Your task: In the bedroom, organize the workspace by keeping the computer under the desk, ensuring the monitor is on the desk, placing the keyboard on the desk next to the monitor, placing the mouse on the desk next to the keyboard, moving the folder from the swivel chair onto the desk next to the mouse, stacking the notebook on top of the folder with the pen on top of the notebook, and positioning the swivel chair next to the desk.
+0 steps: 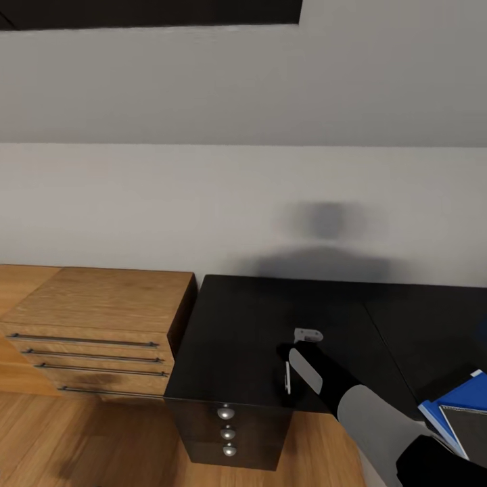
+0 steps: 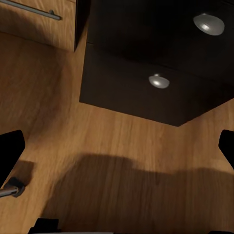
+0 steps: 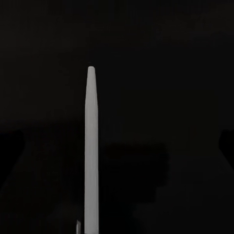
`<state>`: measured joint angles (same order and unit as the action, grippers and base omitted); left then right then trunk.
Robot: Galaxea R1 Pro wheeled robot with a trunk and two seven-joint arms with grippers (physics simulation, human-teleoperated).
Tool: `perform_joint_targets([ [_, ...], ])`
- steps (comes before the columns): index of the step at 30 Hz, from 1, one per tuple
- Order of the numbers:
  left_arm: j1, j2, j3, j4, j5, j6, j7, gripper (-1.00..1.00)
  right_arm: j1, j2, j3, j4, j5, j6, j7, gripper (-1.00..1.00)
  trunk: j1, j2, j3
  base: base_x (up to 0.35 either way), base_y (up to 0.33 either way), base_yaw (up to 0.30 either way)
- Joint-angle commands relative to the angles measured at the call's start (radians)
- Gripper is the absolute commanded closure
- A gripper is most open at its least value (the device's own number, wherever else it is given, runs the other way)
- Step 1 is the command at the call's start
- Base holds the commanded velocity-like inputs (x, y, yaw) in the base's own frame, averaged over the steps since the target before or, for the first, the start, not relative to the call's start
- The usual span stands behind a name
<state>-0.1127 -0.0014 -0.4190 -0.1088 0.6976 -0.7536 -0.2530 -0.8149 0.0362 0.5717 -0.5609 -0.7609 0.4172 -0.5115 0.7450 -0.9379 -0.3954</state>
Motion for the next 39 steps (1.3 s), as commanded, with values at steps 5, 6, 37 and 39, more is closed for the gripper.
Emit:
perform_joint_targets([
  [5, -0.001, 0.0, -0.003, 0.001, 0.01, -0.003, -0.008, -1.0, -0.001, 0.001, 0.006, -0.001, -0.008, 0.014, -0.012, -1.0, 0.019, -0.036, -0.017, 0.0, 0.0, 0.0],
  [6, -0.001, 0.0, -0.003, 0.001, 0.01, -0.003, -0.008, -1.0, -0.001, 0.001, 0.006, -0.001, -0.008, 0.014, -0.012, -1.0, 0.023, -0.043, -0.02, 0.0, 0.0, 0.0],
  [37, -0.001, 0.0, -0.003, 0.001, 0.008, -0.003, -0.008, -1.0, -0.001, 0.019, 0.007, 0.033, -0.008, 0.031, -0.013, -1.0, 0.077, -0.141, -0.064, 0.0, 0.0, 0.0],
  [39, -0.001, 0.0, -0.003, 0.001, 0.008, -0.004, -0.008, -1.0, -0.001, 0.019, 0.007, 0.033, -0.008, 0.031, -0.013, -1.0, 0.077, -0.141, -0.064, 0.0, 0.0, 0.0],
])
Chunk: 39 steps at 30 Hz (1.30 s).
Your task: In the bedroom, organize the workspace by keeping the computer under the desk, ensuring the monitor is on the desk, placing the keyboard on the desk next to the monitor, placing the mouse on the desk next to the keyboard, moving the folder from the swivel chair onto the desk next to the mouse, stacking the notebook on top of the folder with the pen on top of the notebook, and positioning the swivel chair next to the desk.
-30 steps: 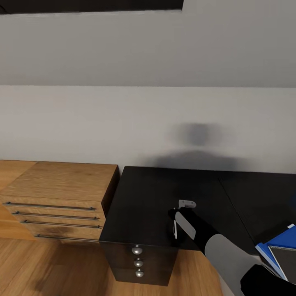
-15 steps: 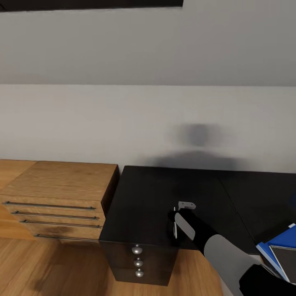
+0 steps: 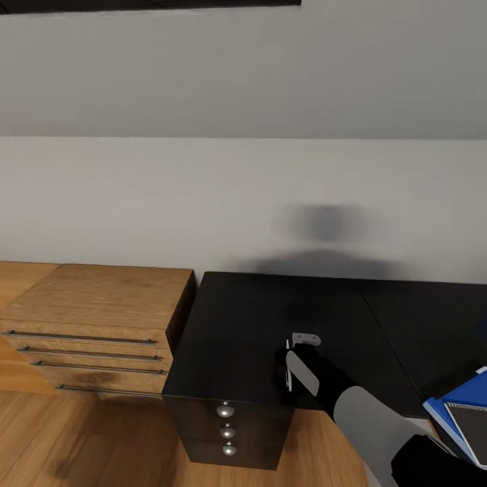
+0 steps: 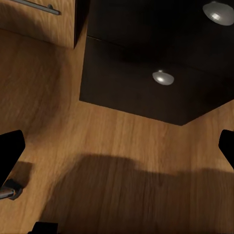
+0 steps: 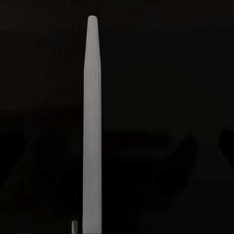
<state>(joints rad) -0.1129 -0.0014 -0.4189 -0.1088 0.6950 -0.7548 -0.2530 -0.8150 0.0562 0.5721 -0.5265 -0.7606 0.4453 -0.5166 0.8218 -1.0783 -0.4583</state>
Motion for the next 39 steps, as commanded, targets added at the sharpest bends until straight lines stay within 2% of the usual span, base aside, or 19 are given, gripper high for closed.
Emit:
perform_joint_targets([
  [1, -0.001, 0.0, -0.003, 0.001, 0.011, -0.003, -0.008, -1.0, -0.001, -0.001, 0.006, -0.001, -0.008, 0.003, -0.008, -1.0, 0.0, -0.001, -0.001, 0.0, 0.0, 0.0],
  [8, -0.001, 0.0, -0.004, 0.001, 0.011, -0.003, -0.008, -1.0, -0.001, -0.001, 0.006, -0.001, -0.008, 0.003, -0.008, -1.0, 0.027, -0.05, -0.023, 0.0, 0.0, 0.0],
  [18, -0.001, 0.0, -0.005, 0.001, 0.011, -0.002, -0.009, -1.0, -0.001, -0.001, 0.006, -0.001, -0.008, 0.003, -0.008, -1.0, 0.027, -0.05, -0.023, 0.0, 0.0, 0.0],
  [24, -0.001, 0.0, -0.004, 0.001, 0.01, -0.002, -0.009, -1.0, -0.001, -0.001, 0.005, -0.001, -0.008, 0.002, -0.008, -1.0, 0.05, -0.092, -0.042, 0.0, 0.0, 0.0],
  [38, -0.001, 0.0, -0.004, 0.001, 0.01, -0.001, -0.009, -1.0, -0.001, -0.001, 0.004, -0.001, -0.008, 0.001, -0.008, -1.0, 0.05, -0.092, -0.042, 0.0, 0.0, 0.0],
  [39, -0.001, 0.0, -0.004, 0.001, 0.009, -0.001, -0.009, -1.0, -0.001, -0.001, 0.004, -0.001, -0.008, 0.001, -0.008, 1.0, 0.05, -0.092, -0.042, 0.0, 0.0, 0.0],
])
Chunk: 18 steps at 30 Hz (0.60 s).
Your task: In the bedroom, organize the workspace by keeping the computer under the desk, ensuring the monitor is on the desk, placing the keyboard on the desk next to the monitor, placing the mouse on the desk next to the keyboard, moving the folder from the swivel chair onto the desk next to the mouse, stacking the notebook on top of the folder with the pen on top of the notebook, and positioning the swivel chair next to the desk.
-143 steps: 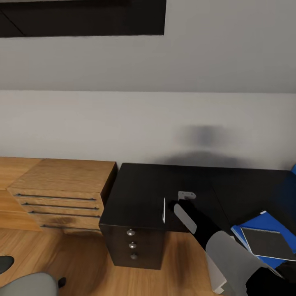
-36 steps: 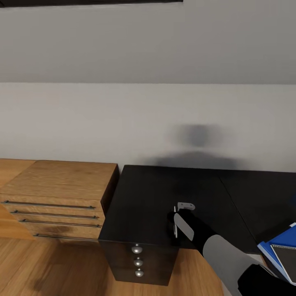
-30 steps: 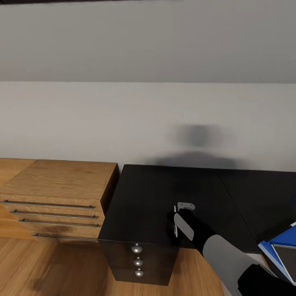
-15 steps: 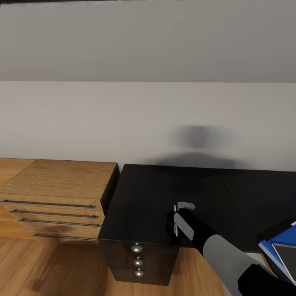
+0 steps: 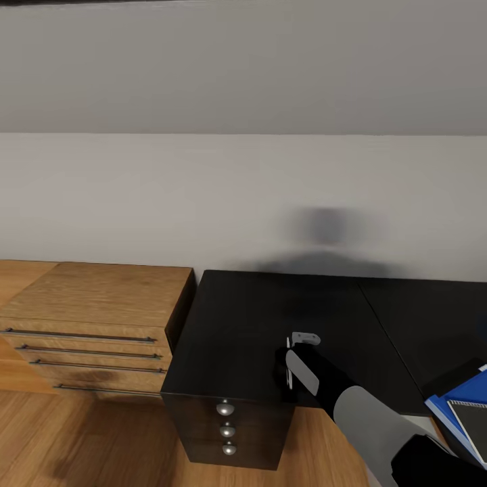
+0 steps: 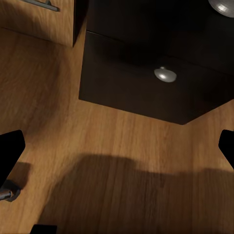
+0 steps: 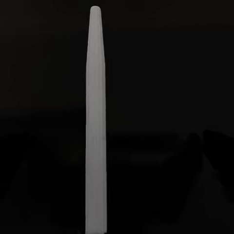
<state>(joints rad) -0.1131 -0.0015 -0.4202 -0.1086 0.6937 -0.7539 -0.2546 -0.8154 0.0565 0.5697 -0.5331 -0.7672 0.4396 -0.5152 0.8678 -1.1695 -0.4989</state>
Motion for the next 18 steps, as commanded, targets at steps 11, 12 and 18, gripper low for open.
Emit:
perform_joint_targets([
  [11, -0.001, 0.0, -0.003, 0.001, 0.011, -0.002, -0.008, -1.0, -0.001, -0.002, 0.006, 0.005, -0.002, 0.007, -0.009, 1.0, 0.004, -0.001, -0.001, 0.0, 0.0, 0.0],
  [12, -0.001, 0.0, -0.003, 0.001, 0.011, -0.002, -0.008, -1.0, -0.001, -0.002, 0.006, 0.005, -0.002, 0.007, -0.009, 1.0, 0.004, -0.001, -0.001, 0.0, 0.0, 0.0],
  [18, -0.001, 0.0, -0.003, 0.001, 0.01, -0.002, -0.009, -1.0, -0.001, -0.003, 0.004, 0.004, -0.003, 0.008, -0.009, 1.0, 0.004, -0.001, -0.001, 0.0, 0.0, 0.0],
])
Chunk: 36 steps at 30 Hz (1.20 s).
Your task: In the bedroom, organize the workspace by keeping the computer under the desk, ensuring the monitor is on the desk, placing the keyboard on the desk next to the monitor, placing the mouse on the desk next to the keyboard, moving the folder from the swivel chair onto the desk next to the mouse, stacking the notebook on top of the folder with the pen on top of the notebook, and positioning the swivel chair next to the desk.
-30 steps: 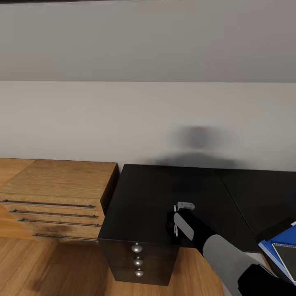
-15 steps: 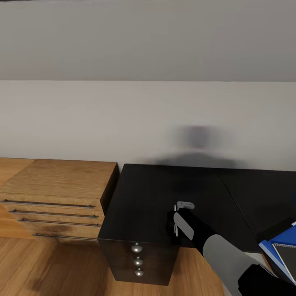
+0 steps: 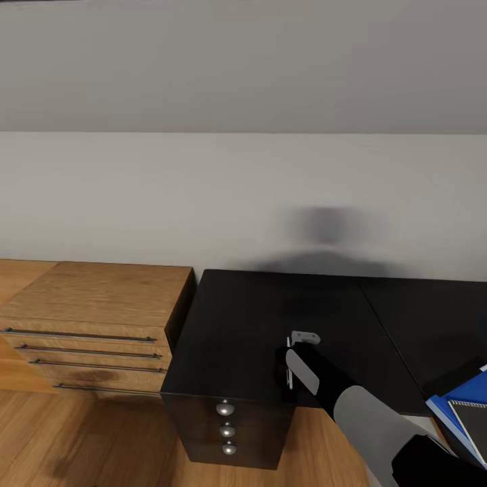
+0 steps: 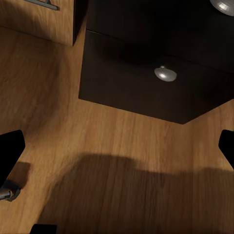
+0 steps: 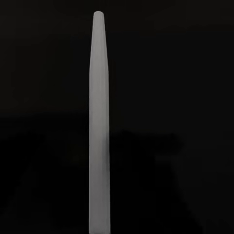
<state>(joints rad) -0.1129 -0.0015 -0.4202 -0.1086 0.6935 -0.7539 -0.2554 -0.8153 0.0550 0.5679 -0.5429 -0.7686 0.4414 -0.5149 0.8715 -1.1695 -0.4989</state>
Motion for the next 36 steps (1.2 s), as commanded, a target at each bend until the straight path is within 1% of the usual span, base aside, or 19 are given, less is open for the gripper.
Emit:
perform_joint_targets([
  [1, -0.001, 0.0, -0.003, 0.001, 0.011, -0.002, -0.008, -1.0, -0.001, -0.001, 0.006, 0.014, -0.001, 0.006, -0.01, 1.0, 0.0, 0.0, -0.001, 0.0, 0.0, 0.0],
  [5, -0.001, 0.0, -0.003, 0.001, 0.011, -0.002, -0.008, -1.0, -0.001, -0.001, 0.004, 0.013, -0.003, 0.023, -0.01, 1.0, 0.0, 0.0, -0.001, 0.0, 0.0, 0.0],
  [10, -0.001, 0.0, -0.003, 0.001, 0.011, -0.002, -0.008, -1.0, -0.001, -0.001, -0.001, 0.012, -0.005, 0.066, -0.01, 1.0, 0.0, 0.0, -0.001, 0.0, 0.0, 0.0],
  [24, -0.001, 0.0, -0.005, 0.001, 0.012, -0.002, -0.008, -1.0, -0.001, -0.003, -0.009, 0.01, -0.009, 0.1, -0.01, 1.0, 0.0, 0.0, -0.001, 0.0, 0.0, 0.0],
  [32, -0.001, 0.0, -0.005, 0.001, 0.012, -0.002, -0.008, -1.0, -0.001, -0.006, -0.044, 0.009, -0.009, 0.12, -0.01, 1.0, 0.0, 0.0, -0.001, 0.0, 0.0, 0.0],
  [36, -0.001, 0.0, -0.005, 0.001, 0.012, -0.002, -0.008, -1.0, -0.001, -0.007, -0.053, 0.008, -0.009, 0.128, -0.01, 1.0, 0.0, 0.0, -0.001, 0.0, 0.0, 0.0],
])
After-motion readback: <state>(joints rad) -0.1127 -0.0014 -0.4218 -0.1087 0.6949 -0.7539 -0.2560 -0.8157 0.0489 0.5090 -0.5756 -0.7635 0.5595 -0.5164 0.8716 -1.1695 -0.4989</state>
